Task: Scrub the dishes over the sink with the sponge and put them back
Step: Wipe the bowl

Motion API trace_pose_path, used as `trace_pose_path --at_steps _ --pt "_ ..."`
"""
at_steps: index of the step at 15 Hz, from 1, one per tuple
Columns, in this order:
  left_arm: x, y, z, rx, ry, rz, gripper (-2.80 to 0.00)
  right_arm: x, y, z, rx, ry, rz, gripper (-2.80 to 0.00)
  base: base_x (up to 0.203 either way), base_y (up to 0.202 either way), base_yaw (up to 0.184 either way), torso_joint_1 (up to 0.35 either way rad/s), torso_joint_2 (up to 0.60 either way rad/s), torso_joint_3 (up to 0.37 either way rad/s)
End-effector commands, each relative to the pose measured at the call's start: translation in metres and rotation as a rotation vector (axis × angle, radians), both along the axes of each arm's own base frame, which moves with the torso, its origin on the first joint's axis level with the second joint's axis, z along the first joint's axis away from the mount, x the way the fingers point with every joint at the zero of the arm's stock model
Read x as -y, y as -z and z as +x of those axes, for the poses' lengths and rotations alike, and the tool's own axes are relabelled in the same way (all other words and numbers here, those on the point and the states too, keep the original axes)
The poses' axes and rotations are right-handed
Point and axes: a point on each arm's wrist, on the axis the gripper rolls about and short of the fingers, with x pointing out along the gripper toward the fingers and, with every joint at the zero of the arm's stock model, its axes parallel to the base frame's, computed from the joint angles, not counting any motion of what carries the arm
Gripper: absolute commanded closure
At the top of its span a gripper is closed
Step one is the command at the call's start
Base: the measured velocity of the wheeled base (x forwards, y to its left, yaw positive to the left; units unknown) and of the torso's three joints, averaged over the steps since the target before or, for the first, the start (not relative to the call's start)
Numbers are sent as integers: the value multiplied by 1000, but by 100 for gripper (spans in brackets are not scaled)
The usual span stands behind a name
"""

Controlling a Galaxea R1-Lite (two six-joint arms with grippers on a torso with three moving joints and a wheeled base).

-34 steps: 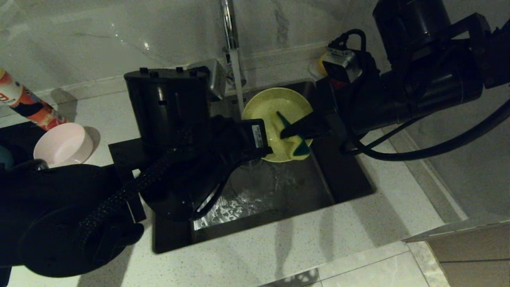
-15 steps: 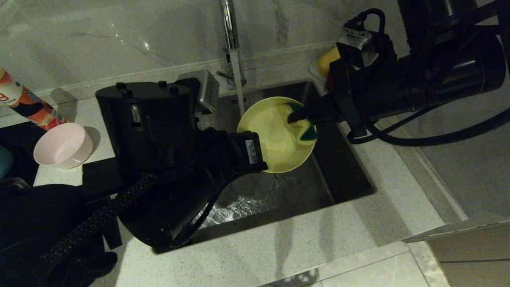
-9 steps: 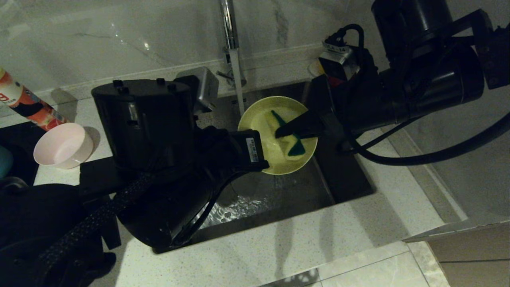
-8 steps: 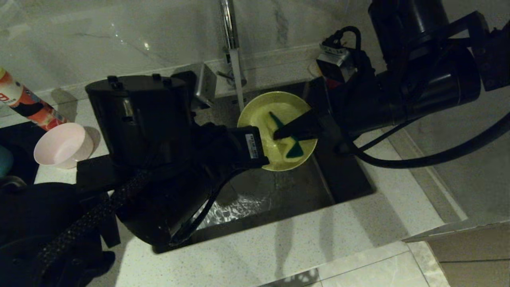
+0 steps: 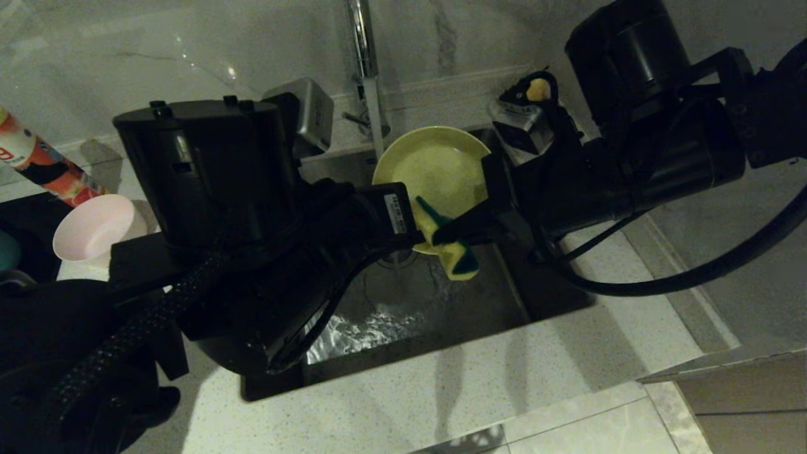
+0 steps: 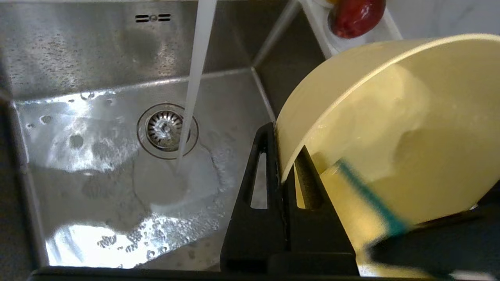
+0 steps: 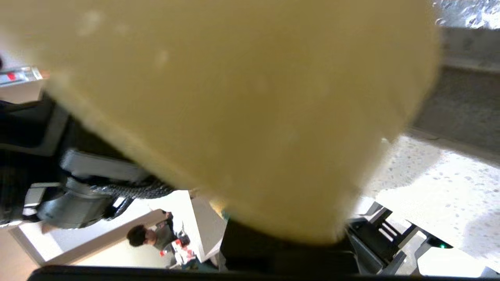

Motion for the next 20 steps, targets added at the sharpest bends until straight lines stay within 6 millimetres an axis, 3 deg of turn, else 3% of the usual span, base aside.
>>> trace_pose_path --at_steps 1,11,15,20 --pt "-1 1 -1 -2 -5 -1 0 9 -11 -5 25 12 21 0 0 0 0 0 0 0" --pt "-2 9 -1 -21 -5 15 0 32 -28 -7 77 67 52 0 0 0 0 0 0 0" --pt "-3 19 -2 -43 -5 40 0 31 -35 -10 96 58 66 0 0 0 0 0 0 0" --pt "-3 18 -3 -39 -2 43 0 11 -27 -8 84 8 59 0 0 0 0 0 0 0"
